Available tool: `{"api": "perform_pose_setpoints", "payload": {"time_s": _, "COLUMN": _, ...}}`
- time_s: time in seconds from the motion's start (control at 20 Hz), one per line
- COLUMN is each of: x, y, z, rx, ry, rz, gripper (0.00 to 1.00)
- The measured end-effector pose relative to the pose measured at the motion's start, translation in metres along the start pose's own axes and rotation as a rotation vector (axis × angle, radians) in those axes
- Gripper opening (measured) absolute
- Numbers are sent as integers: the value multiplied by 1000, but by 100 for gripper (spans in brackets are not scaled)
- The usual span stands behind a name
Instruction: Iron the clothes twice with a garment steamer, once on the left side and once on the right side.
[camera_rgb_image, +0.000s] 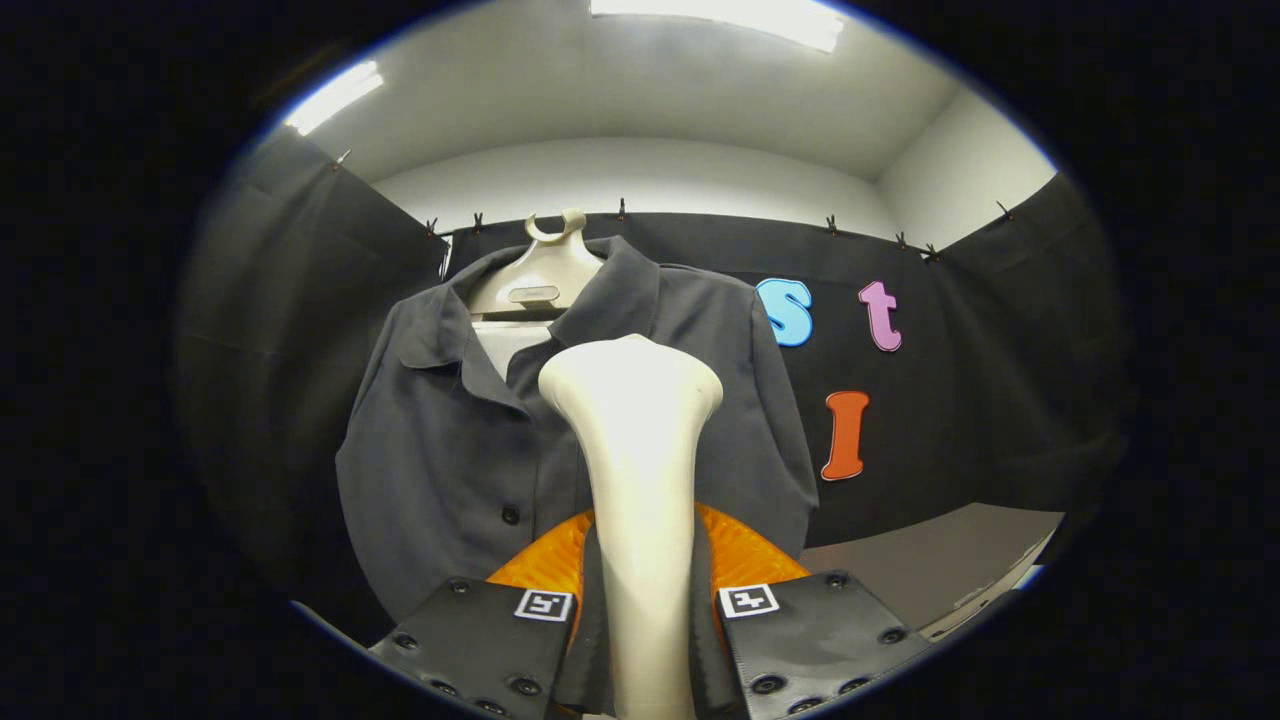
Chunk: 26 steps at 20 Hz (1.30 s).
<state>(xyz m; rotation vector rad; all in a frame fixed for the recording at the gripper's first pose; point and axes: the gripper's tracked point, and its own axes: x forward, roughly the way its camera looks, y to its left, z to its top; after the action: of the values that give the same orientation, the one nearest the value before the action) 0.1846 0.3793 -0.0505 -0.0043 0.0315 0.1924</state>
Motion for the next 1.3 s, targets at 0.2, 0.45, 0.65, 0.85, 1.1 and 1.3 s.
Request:
{"api": "perform_pose_setpoints", "payload": {"time_s": 0.2, "x": 8, "y": -4, "z": -18, "rx": -5, "ry": 27, "rz": -17, "gripper": 40}}
{"api": "perform_pose_setpoints", "payload": {"time_s": 0.45, "x": 2, "y": -7, "z": -37, "rx": 2, "ry": 59, "rz": -14, "gripper": 39}}
{"api": "perform_pose_setpoints", "payload": {"time_s": 0.65, "x": -7, "y": -11, "z": -56, "rx": -6, "ry": 97, "rz": -13, "gripper": 40}}
{"api": "perform_pose_setpoints", "payload": {"time_s": 0.85, "x": -16, "y": -16, "z": -80, "rx": -1, "ry": 125, "rz": -11, "gripper": 40}}
{"api": "perform_pose_setpoints", "payload": {"time_s": 1.1, "x": -25, "y": -17, "z": -107, "rx": -7, "ry": 166, "rz": -17, "gripper": 40}}
{"api": "perform_pose_setpoints", "payload": {"time_s": 1.3, "x": -34, "y": -13, "z": -125, "rx": -31, "ry": 194, "rz": -3, "gripper": 39}}
